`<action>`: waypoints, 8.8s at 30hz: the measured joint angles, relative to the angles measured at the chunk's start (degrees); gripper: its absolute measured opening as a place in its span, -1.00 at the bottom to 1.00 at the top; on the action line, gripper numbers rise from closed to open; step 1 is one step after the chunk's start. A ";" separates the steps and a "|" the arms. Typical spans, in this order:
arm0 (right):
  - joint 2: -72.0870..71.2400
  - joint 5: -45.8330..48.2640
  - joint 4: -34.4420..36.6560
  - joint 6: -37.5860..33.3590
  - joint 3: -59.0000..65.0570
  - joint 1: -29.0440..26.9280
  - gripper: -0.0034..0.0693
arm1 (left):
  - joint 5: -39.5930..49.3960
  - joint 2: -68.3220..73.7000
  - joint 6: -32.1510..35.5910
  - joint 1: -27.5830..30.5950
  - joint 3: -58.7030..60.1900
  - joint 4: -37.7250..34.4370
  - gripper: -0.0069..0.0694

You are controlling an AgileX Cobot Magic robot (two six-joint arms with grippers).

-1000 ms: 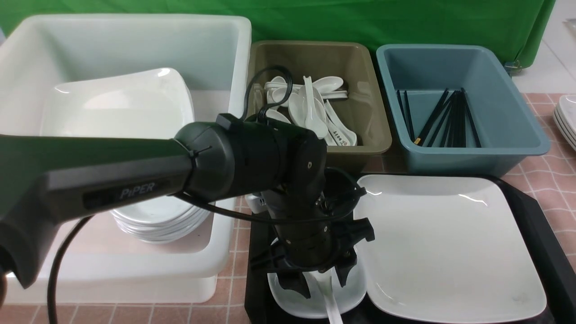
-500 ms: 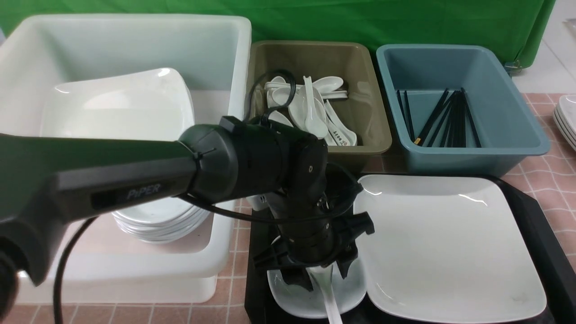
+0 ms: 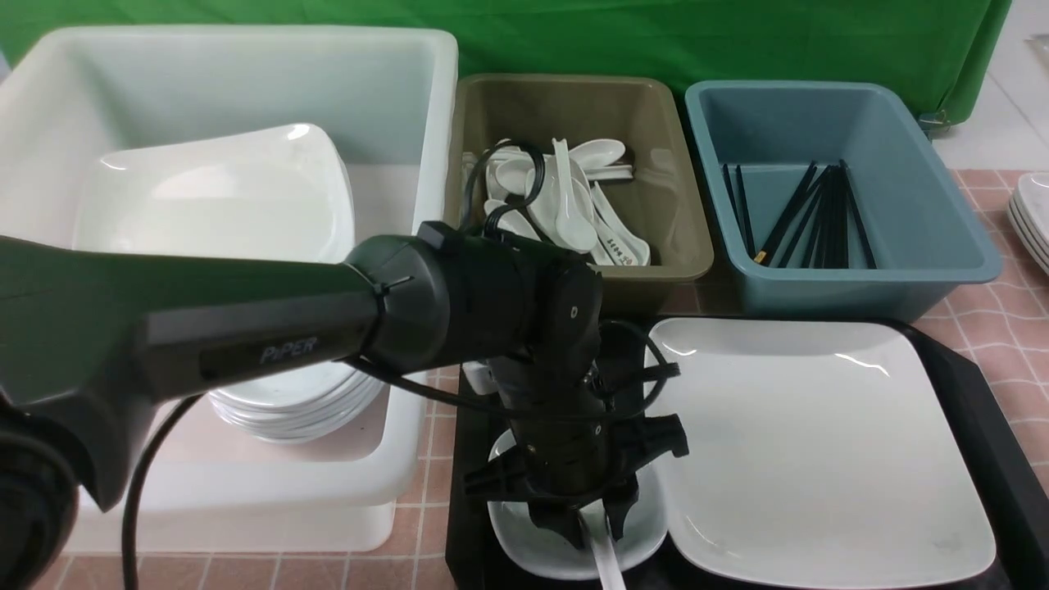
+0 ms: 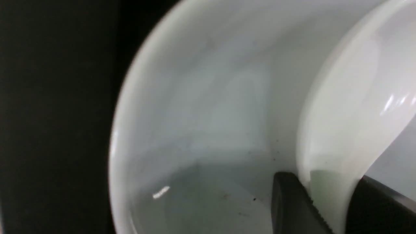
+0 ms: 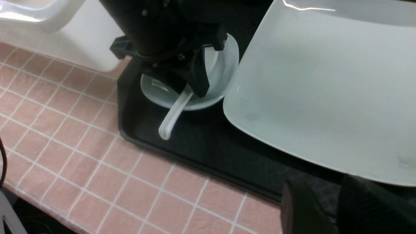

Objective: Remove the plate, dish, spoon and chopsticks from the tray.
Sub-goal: Use the left arm to grab a soup spoon from the plate, then use the left arm to put the soup spoon into the small storage box in the middle, then use the left arm to grab a small plate from the dinner plate, then use the left arm to put the small plate into the large storage box on the left, then use the right arm to grab a plate from the dinner plate

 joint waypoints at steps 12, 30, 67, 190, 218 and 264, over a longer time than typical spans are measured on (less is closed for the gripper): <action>0.00 -0.13 0.00 0.00 0.00 0.00 -0.25 | 11.19 -4.31 8.83 0.06 -17.20 6.50 -0.36; 0.00 -5.13 0.00 0.21 0.00 0.00 -0.25 | 12.17 9.05 25.74 20.83 -51.31 -3.97 -0.36; 0.00 -3.78 0.00 0.21 0.00 0.00 -0.25 | 18.90 -4.59 50.90 23.53 -38.59 -13.56 -0.80; 0.00 -3.84 0.05 -0.44 0.00 0.00 -0.25 | 12.20 -17.96 69.40 55.43 -1.40 -13.17 -0.79; 0.00 -3.84 0.05 -0.44 0.00 0.00 -0.25 | 15.77 -12.31 67.75 54.22 -6.92 -4.51 0.40; 44.45 -7.90 -0.15 -1.72 0.00 -29.76 -0.53 | 18.24 -37.22 59.41 34.92 10.04 -17.21 -0.82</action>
